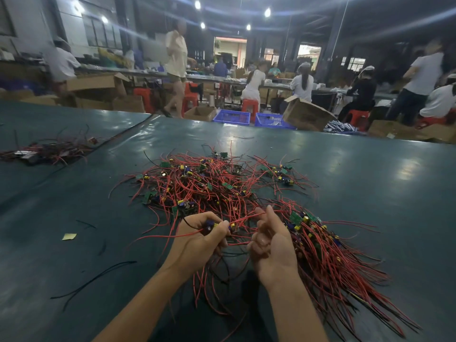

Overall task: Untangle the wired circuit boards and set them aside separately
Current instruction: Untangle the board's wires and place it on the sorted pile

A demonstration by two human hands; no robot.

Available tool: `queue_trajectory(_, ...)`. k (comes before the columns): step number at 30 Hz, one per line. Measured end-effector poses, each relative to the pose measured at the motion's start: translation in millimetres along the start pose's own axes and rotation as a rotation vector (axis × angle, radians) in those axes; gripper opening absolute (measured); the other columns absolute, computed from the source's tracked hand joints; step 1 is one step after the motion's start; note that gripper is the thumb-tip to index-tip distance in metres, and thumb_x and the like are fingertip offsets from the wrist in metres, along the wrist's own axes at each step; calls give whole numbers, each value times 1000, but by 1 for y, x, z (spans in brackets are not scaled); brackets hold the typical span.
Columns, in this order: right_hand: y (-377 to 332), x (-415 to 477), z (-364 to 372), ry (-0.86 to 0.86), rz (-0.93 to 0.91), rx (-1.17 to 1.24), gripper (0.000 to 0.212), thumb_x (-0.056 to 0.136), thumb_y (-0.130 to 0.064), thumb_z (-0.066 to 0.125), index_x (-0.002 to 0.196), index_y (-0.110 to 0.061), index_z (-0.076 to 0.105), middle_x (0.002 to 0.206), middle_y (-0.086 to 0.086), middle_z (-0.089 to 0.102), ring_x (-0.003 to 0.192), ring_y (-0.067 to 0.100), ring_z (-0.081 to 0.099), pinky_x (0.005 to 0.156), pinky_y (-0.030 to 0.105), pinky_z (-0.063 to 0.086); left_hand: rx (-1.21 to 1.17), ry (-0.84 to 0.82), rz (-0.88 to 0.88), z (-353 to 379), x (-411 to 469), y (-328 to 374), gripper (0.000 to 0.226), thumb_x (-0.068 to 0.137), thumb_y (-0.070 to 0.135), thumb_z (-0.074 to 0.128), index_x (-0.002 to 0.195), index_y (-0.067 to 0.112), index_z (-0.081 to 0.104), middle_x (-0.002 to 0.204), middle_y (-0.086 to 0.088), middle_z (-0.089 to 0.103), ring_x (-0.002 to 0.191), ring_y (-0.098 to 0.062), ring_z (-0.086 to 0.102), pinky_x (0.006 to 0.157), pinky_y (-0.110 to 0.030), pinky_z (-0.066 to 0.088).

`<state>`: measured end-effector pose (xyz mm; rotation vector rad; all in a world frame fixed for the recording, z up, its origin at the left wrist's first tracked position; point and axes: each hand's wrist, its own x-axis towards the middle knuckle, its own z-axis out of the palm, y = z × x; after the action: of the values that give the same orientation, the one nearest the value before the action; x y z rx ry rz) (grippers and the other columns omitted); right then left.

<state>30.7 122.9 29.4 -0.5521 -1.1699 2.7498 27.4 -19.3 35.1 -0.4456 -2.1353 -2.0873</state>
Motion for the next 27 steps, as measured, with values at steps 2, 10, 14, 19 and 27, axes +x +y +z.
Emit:
queue_trajectory(2,7,-4,4,-19,6,-139,25,78,-36,74,88,-14,75,54,-9,42,34,2,28,32,16,23,30,8,24,0,0,-1,23,90,0,60,67,-2,61,52,-6,60,47,-13,55,48,-22,44)
queue_trajectory(10,13,-13,9,-73,148,-196,17,90,-19,64,86,-12,79,54,-8,44,34,4,32,31,18,24,219,-27,133,-1,-2,-3,22,87,1,65,65,4,65,51,3,59,49,-2,52,52,-16,40)
queue_trajectory(14,-1,-7,1,-97,136,-72,20,96,-15,51,102,-5,68,51,-8,40,33,3,22,31,16,18,186,-28,133,-4,-2,2,24,87,1,65,63,0,63,52,-7,62,46,-7,55,50,-17,42)
queue_trajectory(19,-12,0,-5,-36,85,-37,20,98,-13,48,101,-4,65,49,-8,39,31,3,22,29,16,21,178,-79,125,2,-5,5,25,86,-1,65,61,1,62,50,-5,59,46,-9,55,50,-19,42)
queue_trajectory(27,-12,-3,-4,-125,245,284,18,87,-19,49,86,-7,63,47,-5,36,31,7,25,34,15,17,47,-64,94,-3,-4,8,25,87,-5,61,64,-12,57,49,-10,57,43,-14,53,47,-22,44)
